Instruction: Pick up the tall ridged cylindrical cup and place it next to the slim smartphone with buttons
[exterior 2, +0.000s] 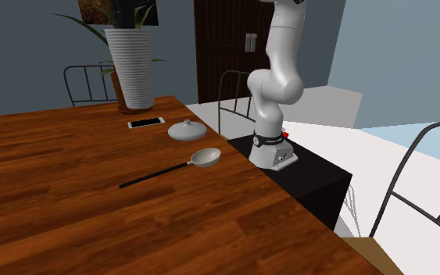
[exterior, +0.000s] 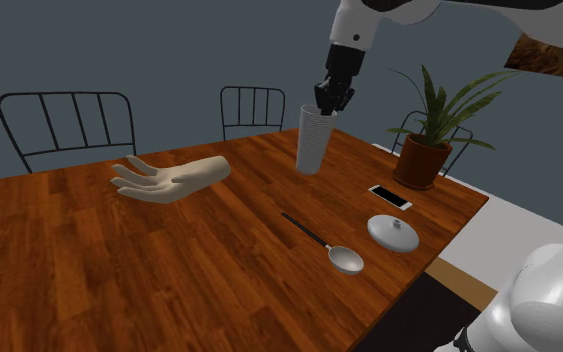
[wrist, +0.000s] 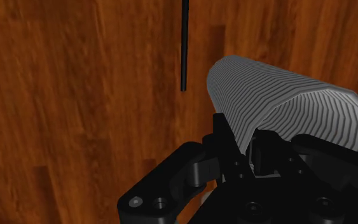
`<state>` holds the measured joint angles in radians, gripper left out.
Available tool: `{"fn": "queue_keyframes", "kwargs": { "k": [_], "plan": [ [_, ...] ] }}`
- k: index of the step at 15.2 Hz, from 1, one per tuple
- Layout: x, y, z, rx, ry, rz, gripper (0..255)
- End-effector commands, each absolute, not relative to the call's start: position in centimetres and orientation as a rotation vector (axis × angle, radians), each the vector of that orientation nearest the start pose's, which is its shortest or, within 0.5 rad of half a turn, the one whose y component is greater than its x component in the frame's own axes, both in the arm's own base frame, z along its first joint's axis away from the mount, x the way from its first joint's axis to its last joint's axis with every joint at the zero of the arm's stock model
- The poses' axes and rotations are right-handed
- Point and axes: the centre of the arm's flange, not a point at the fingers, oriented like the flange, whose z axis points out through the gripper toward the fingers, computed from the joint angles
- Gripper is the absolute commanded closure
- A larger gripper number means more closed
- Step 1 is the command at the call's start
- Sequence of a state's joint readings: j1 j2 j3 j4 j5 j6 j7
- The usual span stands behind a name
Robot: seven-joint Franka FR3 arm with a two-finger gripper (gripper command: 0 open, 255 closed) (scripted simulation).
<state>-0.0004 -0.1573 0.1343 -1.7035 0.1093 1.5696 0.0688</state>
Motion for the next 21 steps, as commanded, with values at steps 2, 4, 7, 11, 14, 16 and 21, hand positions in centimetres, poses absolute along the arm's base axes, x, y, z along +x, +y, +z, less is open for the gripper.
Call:
{"fn": "queue_keyframes", "kwargs": {
  "k": [2,4,7,11,14,16,21],
  "plan": [
    [50.7,4.7,64.5,-3.05,-0.101,-0.02,255],
    [51.4,2.2,64.5,-3.05,-0.101,-0.02,255],
    [52.4,-1.7,64.5,-3.05,-0.101,-0.02,255],
    [53.8,-6.7,64.6,-3.05,-0.101,-0.02,255],
    [54.8,-10.6,64.6,-3.05,-0.101,-0.02,255],
    [55.5,-13.1,64.6,-3.05,-0.101,-0.02,255],
    [57.2,-19.5,64.6,-3.05,-0.101,-0.02,255]
  ]
}}
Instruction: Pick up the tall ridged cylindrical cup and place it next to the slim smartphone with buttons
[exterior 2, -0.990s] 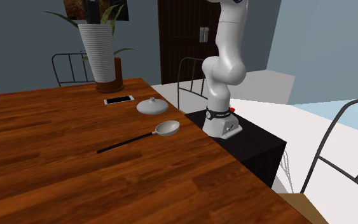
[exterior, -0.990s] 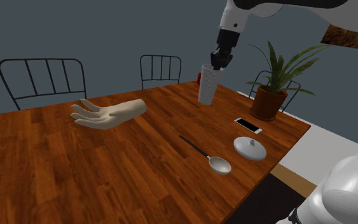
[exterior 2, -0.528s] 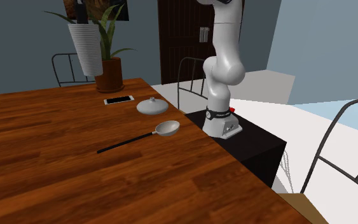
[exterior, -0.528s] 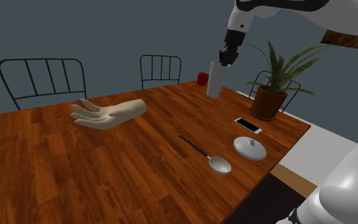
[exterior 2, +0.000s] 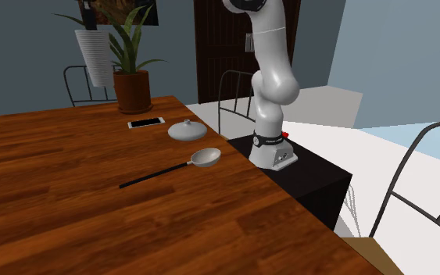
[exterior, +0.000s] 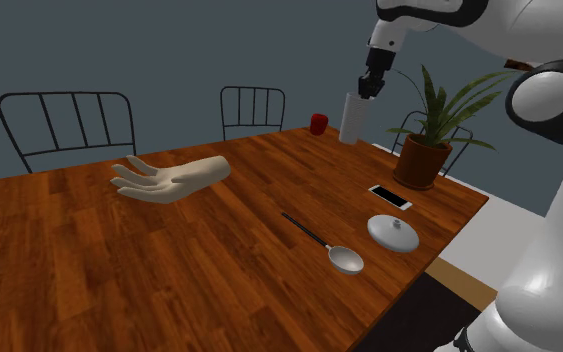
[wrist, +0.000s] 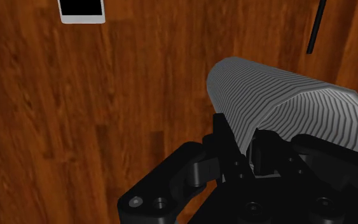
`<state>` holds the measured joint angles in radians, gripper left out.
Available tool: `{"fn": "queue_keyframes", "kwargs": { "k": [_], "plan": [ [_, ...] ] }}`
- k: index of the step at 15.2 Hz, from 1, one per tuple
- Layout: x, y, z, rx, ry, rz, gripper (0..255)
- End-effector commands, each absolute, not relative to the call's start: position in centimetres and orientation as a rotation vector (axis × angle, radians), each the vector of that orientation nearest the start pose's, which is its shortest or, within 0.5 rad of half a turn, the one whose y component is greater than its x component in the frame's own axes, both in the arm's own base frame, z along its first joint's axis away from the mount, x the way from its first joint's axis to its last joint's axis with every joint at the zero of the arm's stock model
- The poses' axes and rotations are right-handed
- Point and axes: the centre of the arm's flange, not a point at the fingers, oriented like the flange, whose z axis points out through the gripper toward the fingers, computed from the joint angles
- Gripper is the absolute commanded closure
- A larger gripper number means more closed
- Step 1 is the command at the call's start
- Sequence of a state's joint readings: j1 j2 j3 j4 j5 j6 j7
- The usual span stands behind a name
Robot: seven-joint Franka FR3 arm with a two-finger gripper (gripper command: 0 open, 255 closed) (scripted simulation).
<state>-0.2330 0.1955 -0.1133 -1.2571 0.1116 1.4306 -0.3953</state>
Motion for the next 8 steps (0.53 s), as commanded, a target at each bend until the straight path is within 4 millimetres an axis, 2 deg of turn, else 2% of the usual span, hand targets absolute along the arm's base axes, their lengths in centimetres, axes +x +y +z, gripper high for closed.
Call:
{"fn": "queue_keyframes", "kwargs": {
  "k": [1,3,8],
  "plan": [
    [57.6,-20.8,64.6,-3.05,-0.101,-0.02,255],
    [58.3,-23.4,64.6,-3.05,-0.101,-0.02,255],
    [58.3,-23.4,62.0,-3.05,-0.101,-0.02,255]
  ]
}}
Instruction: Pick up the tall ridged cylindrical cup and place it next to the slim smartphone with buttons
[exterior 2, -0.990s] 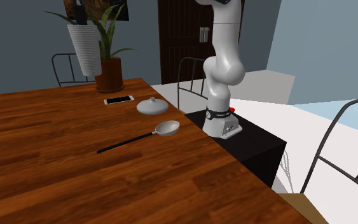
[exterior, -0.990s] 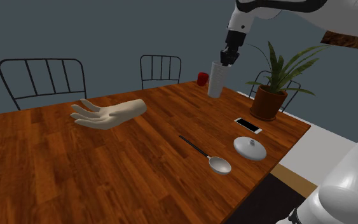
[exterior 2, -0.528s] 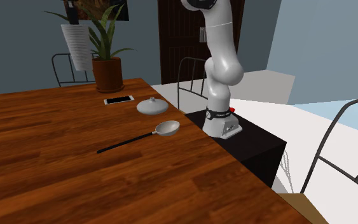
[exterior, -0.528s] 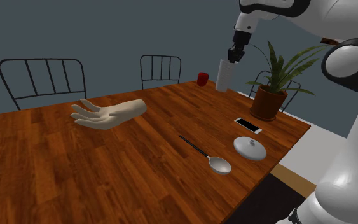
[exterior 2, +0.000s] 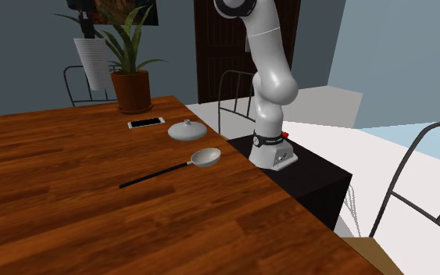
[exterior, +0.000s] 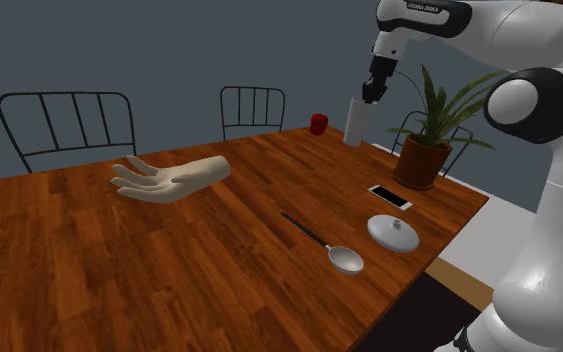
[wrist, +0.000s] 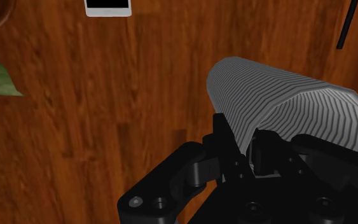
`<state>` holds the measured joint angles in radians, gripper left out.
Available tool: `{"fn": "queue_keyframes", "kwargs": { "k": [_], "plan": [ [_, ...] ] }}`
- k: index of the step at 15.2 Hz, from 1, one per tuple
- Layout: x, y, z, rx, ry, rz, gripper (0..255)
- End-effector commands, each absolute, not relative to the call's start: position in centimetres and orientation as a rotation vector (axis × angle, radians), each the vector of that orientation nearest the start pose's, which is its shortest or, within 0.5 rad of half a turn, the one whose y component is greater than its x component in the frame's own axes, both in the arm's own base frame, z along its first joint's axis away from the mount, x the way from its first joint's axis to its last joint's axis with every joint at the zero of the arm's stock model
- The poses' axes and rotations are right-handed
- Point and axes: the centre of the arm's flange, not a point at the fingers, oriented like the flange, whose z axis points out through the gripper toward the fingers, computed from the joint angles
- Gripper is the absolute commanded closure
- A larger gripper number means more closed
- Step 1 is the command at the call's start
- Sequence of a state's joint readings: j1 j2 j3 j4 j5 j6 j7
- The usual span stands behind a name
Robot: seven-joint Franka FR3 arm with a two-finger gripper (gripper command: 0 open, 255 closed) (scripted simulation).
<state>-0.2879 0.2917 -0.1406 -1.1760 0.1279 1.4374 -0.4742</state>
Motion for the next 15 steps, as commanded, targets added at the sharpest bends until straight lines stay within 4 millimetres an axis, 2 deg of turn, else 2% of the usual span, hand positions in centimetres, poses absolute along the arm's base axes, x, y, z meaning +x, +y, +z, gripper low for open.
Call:
{"fn": "queue_keyframes", "kwargs": {
  "k": [1,15],
  "plan": [
    [58.3,-23.4,61.4,-3.05,-0.101,-0.02,255],
    [58.3,-23.4,54.1,-3.05,-0.101,-0.02,255]
  ]
}}
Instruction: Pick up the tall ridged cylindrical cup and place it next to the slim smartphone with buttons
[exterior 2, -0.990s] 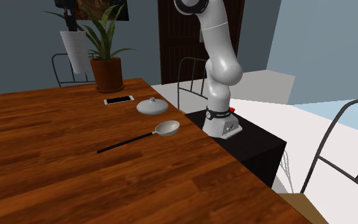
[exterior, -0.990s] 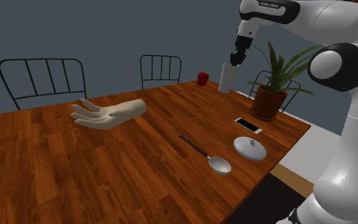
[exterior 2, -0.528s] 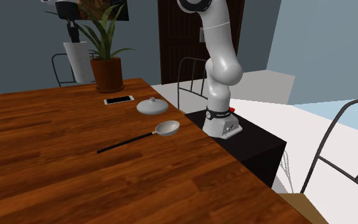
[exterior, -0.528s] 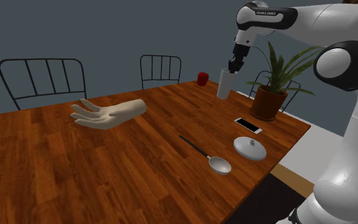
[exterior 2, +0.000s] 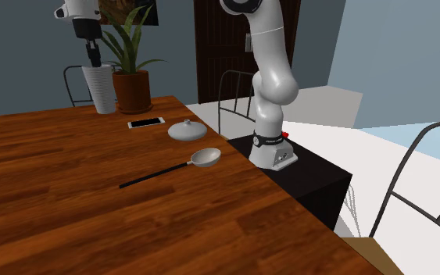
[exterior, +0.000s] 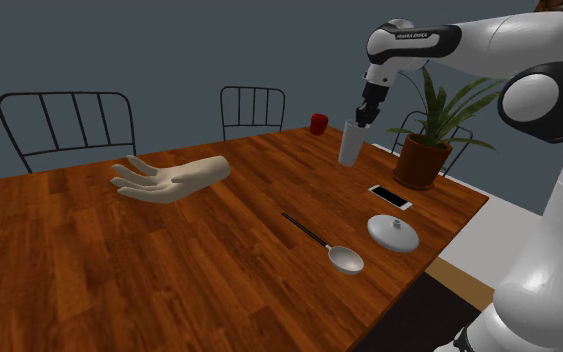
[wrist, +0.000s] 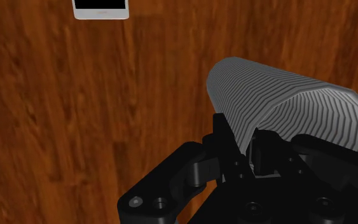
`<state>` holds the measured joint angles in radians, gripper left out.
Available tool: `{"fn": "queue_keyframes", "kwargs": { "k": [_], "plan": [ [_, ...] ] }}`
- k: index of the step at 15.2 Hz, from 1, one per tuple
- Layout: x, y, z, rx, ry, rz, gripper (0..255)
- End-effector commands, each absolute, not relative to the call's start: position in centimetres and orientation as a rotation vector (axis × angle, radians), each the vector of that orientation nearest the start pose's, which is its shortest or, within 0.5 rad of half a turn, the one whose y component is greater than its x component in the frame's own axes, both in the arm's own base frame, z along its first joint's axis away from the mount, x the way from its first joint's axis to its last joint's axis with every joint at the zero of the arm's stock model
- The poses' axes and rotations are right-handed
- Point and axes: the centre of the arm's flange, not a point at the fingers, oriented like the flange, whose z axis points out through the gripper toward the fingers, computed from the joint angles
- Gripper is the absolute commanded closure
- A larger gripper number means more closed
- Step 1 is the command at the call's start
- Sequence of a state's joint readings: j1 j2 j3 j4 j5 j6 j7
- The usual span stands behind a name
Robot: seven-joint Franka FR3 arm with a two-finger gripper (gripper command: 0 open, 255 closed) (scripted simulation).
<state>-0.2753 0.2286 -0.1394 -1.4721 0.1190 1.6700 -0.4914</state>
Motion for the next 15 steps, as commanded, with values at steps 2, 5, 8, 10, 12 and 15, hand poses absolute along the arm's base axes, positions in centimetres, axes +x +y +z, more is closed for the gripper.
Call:
{"fn": "queue_keyframes", "kwargs": {
  "k": [2,5,8,10,12,15],
  "plan": [
    [58.3,-23.4,53.0,-3.05,-0.101,-0.02,255],
    [58.3,-23.4,51.4,-3.05,-0.101,-0.02,255],
    [58.3,-23.4,49.8,-3.05,-0.101,-0.02,255],
    [58.3,-23.4,48.8,-3.05,-0.101,-0.02,255],
    [58.3,-23.4,47.7,-3.05,-0.101,-0.02,255],
    [58.3,-23.4,46.1,-3.05,-0.101,-0.02,255]
  ]
}}
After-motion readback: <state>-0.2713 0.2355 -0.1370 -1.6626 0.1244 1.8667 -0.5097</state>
